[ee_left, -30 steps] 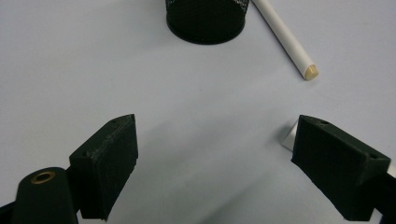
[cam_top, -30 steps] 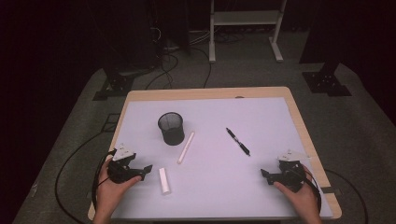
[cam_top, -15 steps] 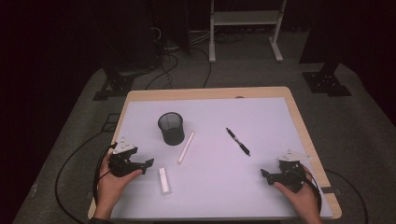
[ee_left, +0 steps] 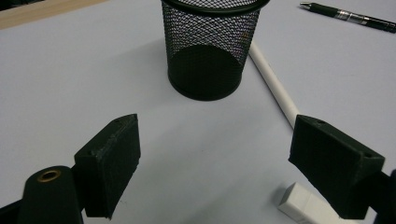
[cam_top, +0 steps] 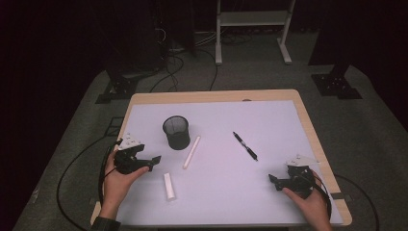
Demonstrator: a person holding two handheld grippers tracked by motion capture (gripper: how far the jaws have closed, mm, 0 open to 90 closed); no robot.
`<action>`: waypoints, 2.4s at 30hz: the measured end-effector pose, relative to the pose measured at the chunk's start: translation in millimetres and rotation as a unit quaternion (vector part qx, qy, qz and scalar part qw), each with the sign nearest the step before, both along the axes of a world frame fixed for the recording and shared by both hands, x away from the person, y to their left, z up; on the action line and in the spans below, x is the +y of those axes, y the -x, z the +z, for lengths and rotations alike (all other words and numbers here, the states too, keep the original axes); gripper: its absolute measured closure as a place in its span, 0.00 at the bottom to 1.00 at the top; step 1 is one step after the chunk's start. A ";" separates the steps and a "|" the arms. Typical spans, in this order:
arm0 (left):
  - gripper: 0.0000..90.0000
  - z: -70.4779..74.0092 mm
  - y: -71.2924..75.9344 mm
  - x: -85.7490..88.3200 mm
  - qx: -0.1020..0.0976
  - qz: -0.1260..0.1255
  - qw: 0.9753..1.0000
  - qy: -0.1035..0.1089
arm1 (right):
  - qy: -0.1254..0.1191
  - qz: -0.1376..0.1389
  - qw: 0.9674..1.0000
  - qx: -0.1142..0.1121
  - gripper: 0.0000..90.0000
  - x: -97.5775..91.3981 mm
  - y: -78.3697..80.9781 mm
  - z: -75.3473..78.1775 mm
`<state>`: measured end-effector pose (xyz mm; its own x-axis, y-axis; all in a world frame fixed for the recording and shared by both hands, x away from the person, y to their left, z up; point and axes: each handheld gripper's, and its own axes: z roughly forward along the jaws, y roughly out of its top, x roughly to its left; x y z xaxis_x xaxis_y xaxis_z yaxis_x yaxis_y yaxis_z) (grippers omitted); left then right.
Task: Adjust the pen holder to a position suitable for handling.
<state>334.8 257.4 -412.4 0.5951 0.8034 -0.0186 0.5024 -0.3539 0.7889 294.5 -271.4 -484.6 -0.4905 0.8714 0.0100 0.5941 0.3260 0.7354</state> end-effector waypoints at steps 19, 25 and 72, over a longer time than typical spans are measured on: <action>0.22 14.6 -17.0 -4.4 -0.009 0.005 1.000 -0.006 | 0.000 0.000 1.000 0.001 0.13 -0.1 -0.2 0.1; 0.22 18.2 -23.0 -7.8 -0.010 0.005 1.000 -0.007 | -0.001 0.000 1.000 0.001 0.13 -0.1 -0.3 0.0; 0.34 44.4 -77.1 -30.0 -0.010 0.001 1.000 -0.013 | 0.000 0.000 1.000 0.001 0.13 -0.2 -0.3 -0.1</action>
